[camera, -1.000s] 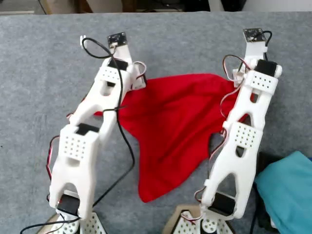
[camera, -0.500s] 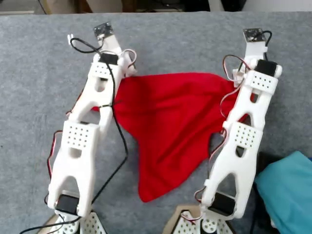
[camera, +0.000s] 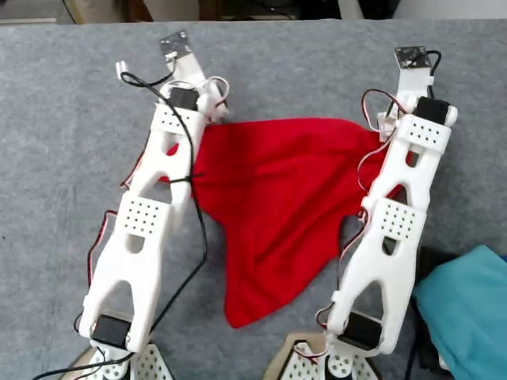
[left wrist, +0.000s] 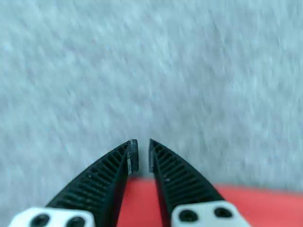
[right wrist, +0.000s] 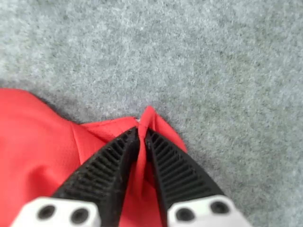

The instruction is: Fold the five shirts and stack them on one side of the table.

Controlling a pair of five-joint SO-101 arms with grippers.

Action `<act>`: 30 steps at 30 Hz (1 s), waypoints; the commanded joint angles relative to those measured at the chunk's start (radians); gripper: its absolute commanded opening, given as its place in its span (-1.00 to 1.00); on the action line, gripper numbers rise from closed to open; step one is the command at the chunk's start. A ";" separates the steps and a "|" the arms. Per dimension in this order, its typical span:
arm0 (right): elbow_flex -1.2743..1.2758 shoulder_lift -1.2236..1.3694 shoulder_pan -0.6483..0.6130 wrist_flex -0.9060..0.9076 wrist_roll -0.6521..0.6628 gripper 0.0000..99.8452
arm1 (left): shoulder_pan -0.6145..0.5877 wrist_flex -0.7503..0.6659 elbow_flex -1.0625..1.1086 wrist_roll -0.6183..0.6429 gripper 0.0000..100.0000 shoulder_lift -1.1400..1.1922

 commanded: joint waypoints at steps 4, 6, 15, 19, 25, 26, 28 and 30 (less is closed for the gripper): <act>-0.044 -0.012 -0.010 -0.018 -0.003 -0.99 | 0.081 0.281 -0.137 -0.006 -0.50 -0.018; -0.044 -0.012 -0.010 -0.018 -0.003 -0.99 | 0.080 0.285 -0.104 -0.006 -0.50 -0.016; -0.044 -0.012 -0.010 -0.018 -0.003 -0.99 | 0.086 0.486 -0.035 -0.077 -0.50 -0.019; -0.044 -0.012 -0.013 -0.018 -0.003 -0.99 | 0.089 0.491 0.066 -0.104 -0.50 -0.044; -0.044 -0.010 -0.015 -0.018 -0.003 -0.99 | 0.173 0.491 0.304 -0.106 -0.50 -0.153; -0.044 -0.010 -0.015 -0.018 -0.003 -0.99 | 0.193 0.491 0.367 -0.107 -0.50 -0.176; -0.044 -0.010 -0.015 -0.018 -0.003 -0.99 | 0.219 0.491 0.491 -0.107 -0.50 -0.214; -0.044 -0.010 -0.015 -0.018 -0.003 -0.99 | 0.226 0.491 0.594 -0.107 -0.50 -0.249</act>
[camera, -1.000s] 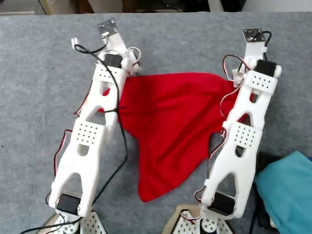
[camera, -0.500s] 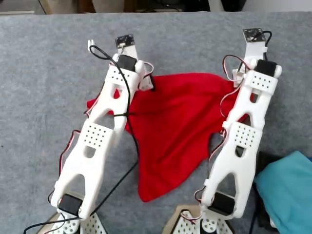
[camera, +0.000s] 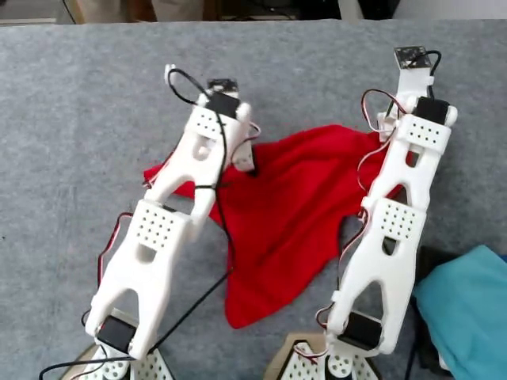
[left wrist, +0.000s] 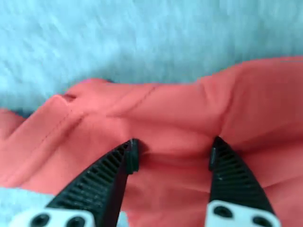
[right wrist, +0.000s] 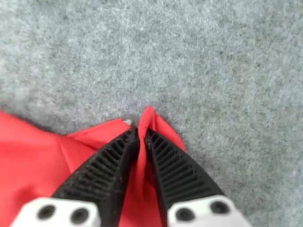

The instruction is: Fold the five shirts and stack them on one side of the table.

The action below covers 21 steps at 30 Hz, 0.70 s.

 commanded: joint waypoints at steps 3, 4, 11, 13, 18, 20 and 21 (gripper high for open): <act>-0.044 -0.010 -0.015 -0.018 -0.003 -0.99 | 0.026 0.029 0.299 -0.009 -0.50 -0.097; -0.044 -0.010 -0.015 -0.018 -0.003 -0.99 | 0.021 0.029 0.344 -0.011 -0.51 -0.119; -0.044 -0.010 -0.015 -0.018 -0.003 -0.99 | 0.035 0.025 0.649 -0.087 -0.70 -0.312; -0.044 -0.010 -0.015 -0.018 -0.003 -0.99 | 0.040 0.025 0.723 -0.091 -0.70 -0.348; -0.044 -0.010 -0.013 -0.018 -0.003 -0.99 | -0.006 0.023 0.720 -0.198 -0.70 -0.423; -0.044 -0.010 -0.013 -0.018 -0.003 -0.99 | -0.057 0.023 0.655 -0.204 -0.70 -0.473; -0.044 -0.010 -0.013 -0.018 -0.003 -0.99 | -0.083 0.023 0.615 -0.201 -0.70 -0.501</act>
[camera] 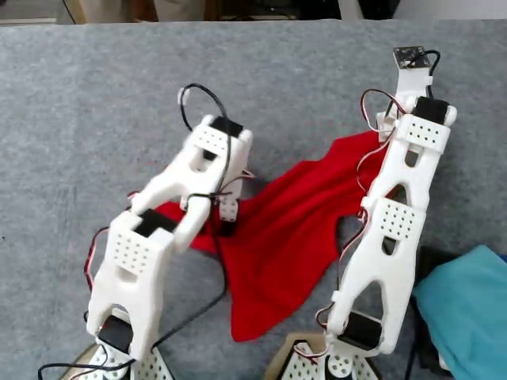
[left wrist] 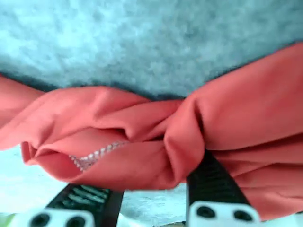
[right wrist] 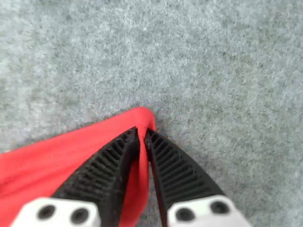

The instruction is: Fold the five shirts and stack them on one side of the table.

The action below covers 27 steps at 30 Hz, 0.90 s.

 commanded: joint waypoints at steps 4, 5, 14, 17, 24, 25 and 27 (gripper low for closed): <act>-0.044 -0.010 -0.013 -0.018 -0.003 -0.99 | -0.144 0.017 -0.261 0.003 -0.70 -0.130; -0.044 -0.010 -0.013 -0.018 -0.003 -0.99 | -0.157 0.017 -0.305 0.021 -0.70 -0.127; -0.044 -0.010 -0.013 -0.018 -0.003 -0.99 | -0.121 -0.040 -0.503 0.101 -0.70 0.139; -0.044 -0.010 -0.013 -0.018 -0.003 -0.99 | -0.069 0.018 -0.512 0.087 -0.70 0.237; -0.044 -0.010 -0.013 -0.018 -0.003 -0.99 | -0.049 0.026 -0.436 0.011 -0.70 0.262; -0.044 -0.010 -0.013 -0.018 -0.003 -0.99 | -0.046 0.026 -0.414 0.003 -0.70 0.248; -0.044 -0.010 -0.013 -0.018 -0.003 -0.99 | -0.044 0.026 -0.379 0.005 -0.71 0.236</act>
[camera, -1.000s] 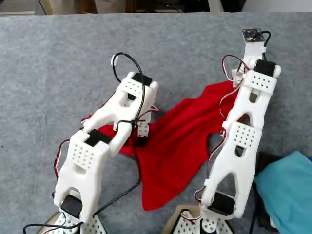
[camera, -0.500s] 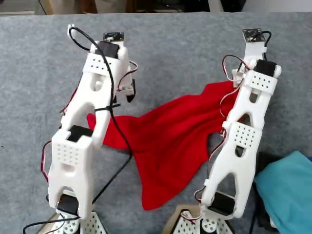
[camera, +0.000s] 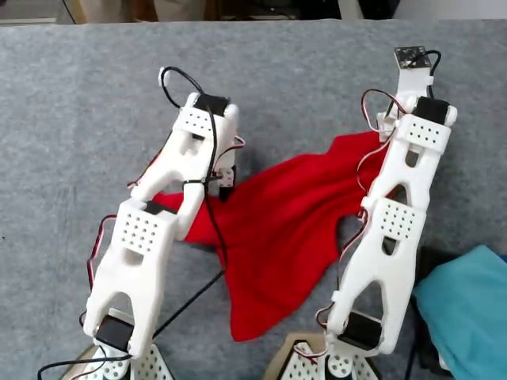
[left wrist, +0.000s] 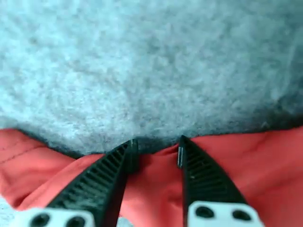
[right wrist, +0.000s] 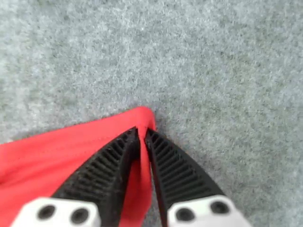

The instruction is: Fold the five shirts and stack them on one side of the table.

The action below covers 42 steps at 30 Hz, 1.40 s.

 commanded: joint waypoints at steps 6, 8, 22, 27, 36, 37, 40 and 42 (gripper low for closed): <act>-0.044 -0.010 -0.013 -0.018 -0.003 -0.99 | 0.006 0.012 0.018 0.081 -0.97 0.012; -0.044 -0.010 -0.013 -0.018 -0.003 -0.99 | 0.000 0.012 -0.037 0.092 -0.94 0.025; -0.044 -0.010 -0.013 -0.018 -0.003 -0.99 | -0.087 0.012 -0.740 0.087 -0.96 0.048; -0.044 -0.010 -0.013 -0.018 -0.003 -0.99 | -0.091 0.018 -0.626 -0.018 -0.96 0.071; -0.044 -0.010 -0.013 -0.028 -0.003 -0.99 | -0.021 0.018 0.141 -0.167 -0.62 -0.334; -0.044 -0.010 -0.013 -0.029 -0.003 -0.99 | -0.011 0.017 0.216 -0.169 -0.62 -0.386; -0.044 -0.010 -0.013 -0.029 -0.003 -0.99 | -0.002 0.008 0.364 -0.167 -0.62 -0.489; -0.044 -0.010 -0.013 -0.029 -0.003 -0.99 | -0.005 -0.058 0.427 -0.163 -0.62 -0.495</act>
